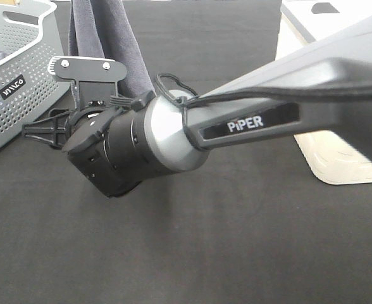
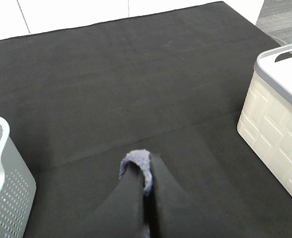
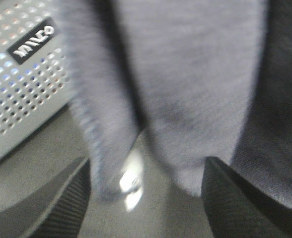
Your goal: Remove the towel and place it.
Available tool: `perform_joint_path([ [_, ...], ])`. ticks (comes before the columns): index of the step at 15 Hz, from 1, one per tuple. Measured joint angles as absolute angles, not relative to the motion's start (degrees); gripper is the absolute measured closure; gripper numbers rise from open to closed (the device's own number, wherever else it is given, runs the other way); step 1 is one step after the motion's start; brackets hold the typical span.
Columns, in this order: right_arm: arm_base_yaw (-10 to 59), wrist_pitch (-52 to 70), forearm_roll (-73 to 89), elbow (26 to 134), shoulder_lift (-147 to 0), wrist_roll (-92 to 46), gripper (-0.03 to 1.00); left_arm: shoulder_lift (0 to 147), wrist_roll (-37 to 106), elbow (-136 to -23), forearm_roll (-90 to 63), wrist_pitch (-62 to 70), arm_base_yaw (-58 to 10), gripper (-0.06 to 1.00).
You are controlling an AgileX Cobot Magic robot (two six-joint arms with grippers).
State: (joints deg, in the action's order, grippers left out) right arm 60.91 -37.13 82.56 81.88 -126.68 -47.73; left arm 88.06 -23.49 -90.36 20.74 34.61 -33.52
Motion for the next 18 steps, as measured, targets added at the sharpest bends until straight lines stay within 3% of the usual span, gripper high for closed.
perform_joint_path([
  [5, 60.85, -37.93, 76.20, 81.88, -126.74, -41.42, 0.42, 88.06, -23.49, -90.36, 20.17, 34.61, -33.52, 0.94],
  [6, 60.85, -38.10, 76.20, 81.88, -126.85, -40.97, 0.52, 88.06, -23.49, -90.36, 19.94, 34.61, -33.52, 0.94],
  [7, 60.85, -38.33, 76.60, 81.88, -126.85, -40.97, 0.79, 88.06, -23.49, -90.36, 19.82, 34.61, -33.52, 0.94],
  [9, 60.85, -38.33, 78.55, 81.88, -126.80, -41.08, 0.95, 88.06, -23.49, -90.36, 19.82, 34.61, -33.52, 0.94],
  [12, 60.85, -33.58, 86.40, 81.82, -123.36, -52.37, 0.95, 88.06, -24.06, -90.53, 20.51, 34.55, -33.52, 0.94],
  [14, 60.85, -26.64, 95.23, 79.30, -116.65, -69.27, 0.95, 88.06, -24.52, -92.42, 20.63, 34.61, -33.52, 0.94],
  [18, 60.85, -24.58, 99.52, 72.94, -109.38, -81.53, 0.95, 88.06, -24.64, -96.26, 20.40, 34.89, -33.52, 0.94],
])
